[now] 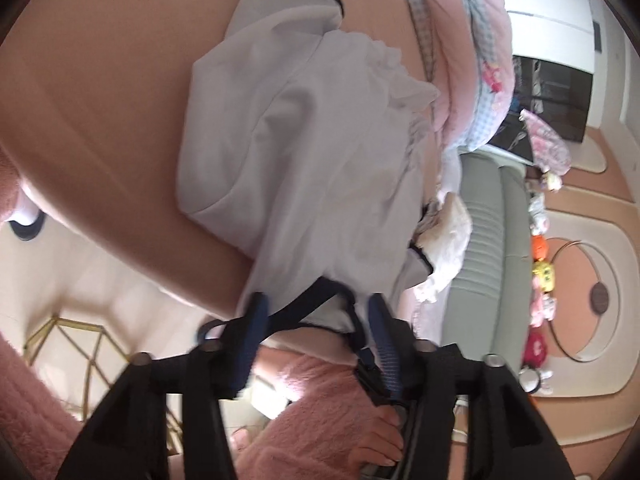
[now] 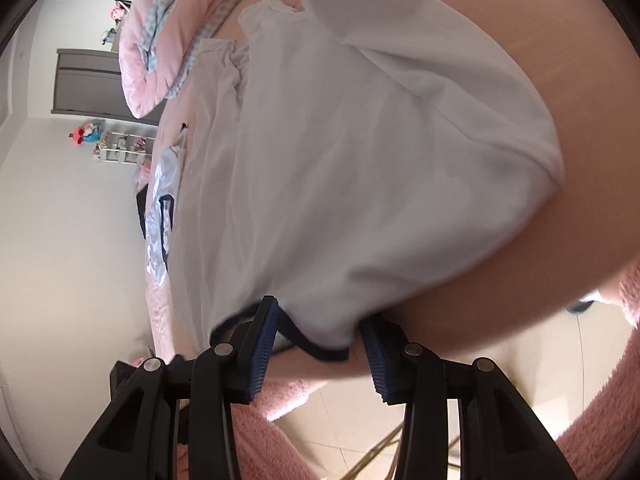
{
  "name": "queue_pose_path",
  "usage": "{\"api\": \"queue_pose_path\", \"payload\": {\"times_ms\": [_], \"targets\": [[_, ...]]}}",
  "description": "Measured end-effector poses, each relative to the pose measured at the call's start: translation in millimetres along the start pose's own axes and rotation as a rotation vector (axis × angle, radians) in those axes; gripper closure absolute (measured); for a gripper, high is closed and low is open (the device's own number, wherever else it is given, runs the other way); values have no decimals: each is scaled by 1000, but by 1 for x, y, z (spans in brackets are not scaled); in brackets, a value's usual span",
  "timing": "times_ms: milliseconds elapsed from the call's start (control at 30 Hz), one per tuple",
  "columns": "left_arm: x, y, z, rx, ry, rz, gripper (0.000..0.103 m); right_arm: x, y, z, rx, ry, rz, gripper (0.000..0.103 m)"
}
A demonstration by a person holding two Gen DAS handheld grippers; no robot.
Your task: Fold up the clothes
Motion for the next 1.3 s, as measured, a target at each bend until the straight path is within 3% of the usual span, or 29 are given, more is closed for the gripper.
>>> {"api": "queue_pose_path", "payload": {"times_ms": [167, 300, 433, 500, 567, 633, 733, 933, 1067, 1300], "targets": [[10, 7, -9, 30, -13, 32, 49, 8, -16, 14, -49, -79, -31, 62], [16, 11, -15, 50, -15, 52, 49, -1, 11, -5, 108, -41, 2, 61], [12, 7, -7, 44, 47, 75, 49, 24, 41, -6, 231, -187, 25, 62], [8, 5, -5, 32, 77, 79, 48, 35, 45, 2, 228, -216, 60, 62], [9, 4, -3, 24, 39, 47, 48, 33, 34, 13, 147, -160, 70, 62], [15, 4, -3, 25, -4, 35, 49, 14, 20, 17, 90, -31, 40, 62], [19, 9, -11, 51, 14, 79, 48, -7, 11, 17, 101, 75, 32, 62], [17, 8, -12, 50, 9, 69, 48, -18, 7, 7, 154, 55, -15, 61], [16, 8, -10, 49, 10, 62, 48, -17, 34, 8, 246, 59, -20, 61], [13, 9, -8, 41, 25, 46, 48, -26, 29, 0, 203, 23, -66, 59]]}}
Point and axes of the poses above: each gripper's, at about its wrist camera, not at the fingertips, and z roughly against the way its jaws point, x to its left, y to its underside, the point moved 10 cm from there along -z, roughly the way its jaws point, and after that the axes turned 5 degrees about -z, right-handed, at the moved point
